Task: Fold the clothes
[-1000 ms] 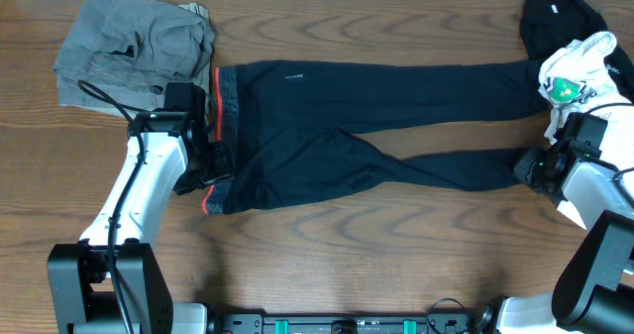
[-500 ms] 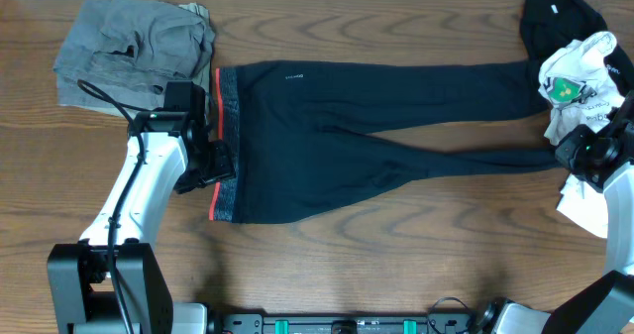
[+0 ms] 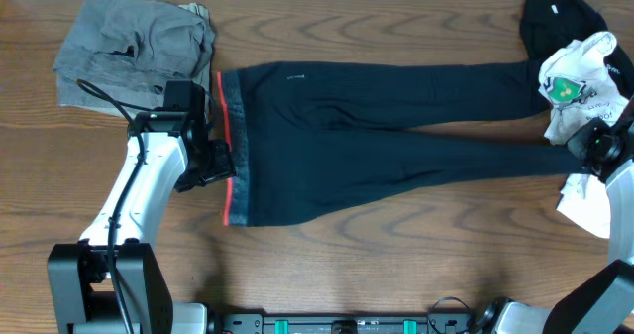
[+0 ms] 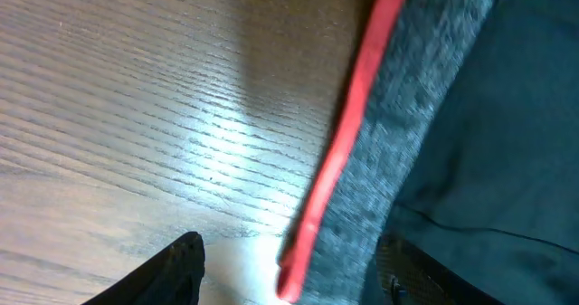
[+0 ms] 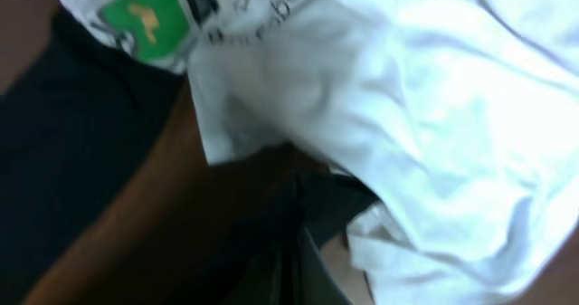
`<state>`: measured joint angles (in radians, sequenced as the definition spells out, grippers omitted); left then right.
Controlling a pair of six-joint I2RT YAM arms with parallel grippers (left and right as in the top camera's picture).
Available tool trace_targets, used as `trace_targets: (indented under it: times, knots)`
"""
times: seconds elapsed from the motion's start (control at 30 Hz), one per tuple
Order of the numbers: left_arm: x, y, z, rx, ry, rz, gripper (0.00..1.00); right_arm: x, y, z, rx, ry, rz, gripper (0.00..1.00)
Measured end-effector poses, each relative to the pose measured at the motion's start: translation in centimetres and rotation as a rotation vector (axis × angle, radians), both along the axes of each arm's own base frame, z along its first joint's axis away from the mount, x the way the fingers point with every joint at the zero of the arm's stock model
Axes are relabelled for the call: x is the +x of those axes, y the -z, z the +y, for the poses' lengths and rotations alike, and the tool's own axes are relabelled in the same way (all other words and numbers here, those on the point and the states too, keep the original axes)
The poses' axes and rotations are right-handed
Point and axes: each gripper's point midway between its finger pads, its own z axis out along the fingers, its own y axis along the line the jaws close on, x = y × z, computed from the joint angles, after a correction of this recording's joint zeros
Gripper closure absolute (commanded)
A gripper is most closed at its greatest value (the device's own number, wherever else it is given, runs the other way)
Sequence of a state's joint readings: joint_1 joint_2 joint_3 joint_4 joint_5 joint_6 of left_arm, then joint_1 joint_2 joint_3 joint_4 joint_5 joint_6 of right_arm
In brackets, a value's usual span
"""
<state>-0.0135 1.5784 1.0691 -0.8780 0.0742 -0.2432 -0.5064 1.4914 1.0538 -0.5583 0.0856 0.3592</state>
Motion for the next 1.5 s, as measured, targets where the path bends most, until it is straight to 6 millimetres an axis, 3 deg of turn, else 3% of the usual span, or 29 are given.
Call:
trace_targets:
  times: [0.03,0.1,0.13,0.2,0.37,0.6,0.8,0.93,1.03,1.17,1.4,1.5]
  knots:
    - [0.0,0.0,0.0,0.0,0.0,-0.001,0.38,0.1,0.1,0.0,0.001,0.0,0.001,0.79]
    - [0.0,0.0,0.0,0.0,0.0,0.0,0.37,0.2,1.0,-0.1,0.016,0.011,0.011,0.23]
    - [0.0,0.0,0.0,0.0,0.0,-0.001,0.37,0.3,1.6,-0.1,0.023,0.01,0.025,0.08]
    - [0.1,0.0,0.0,0.0,0.0,-0.002,0.38,0.2,2.8,-0.1,0.04,0.01,0.055,0.02]
    - [0.0,0.0,0.0,0.0,0.0,-0.001,0.41,-0.7,4.1,0.9,0.097,-0.002,0.116,0.04]
    - [-1.4,0.1,-0.5,-0.031,-0.011,0.057,0.41,-1.8,2.1,2.8,0.18,-0.033,0.154,0.11]
    - [-2.3,0.2,-2.4,-0.105,0.009,0.092,0.41,-2.9,2.1,4.8,0.252,-0.067,0.19,0.17]
    - [-4.1,0.7,-4.1,-0.125,0.06,0.153,0.42,-3.0,2.3,5.8,0.303,-0.088,0.186,0.2]
    - [-4.8,1.0,-5.1,-0.127,0.092,0.172,0.48,-2.6,2.3,6.3,0.324,-0.117,0.167,0.27]
    - [-5.4,2.0,-5.5,-0.12,0.027,0.185,0.6,-2.4,2.4,6.7,0.34,-0.133,0.156,0.3]
    - [-8.7,5.3,-4.7,-0.087,-0.176,0.268,0.6,-2.1,2.3,6.7,0.341,-0.139,0.141,0.27]
    - [-8.8,6.1,-4.7,-0.085,-0.232,0.256,0.56,-2.0,2.3,6.8,0.342,-0.142,0.137,0.22]
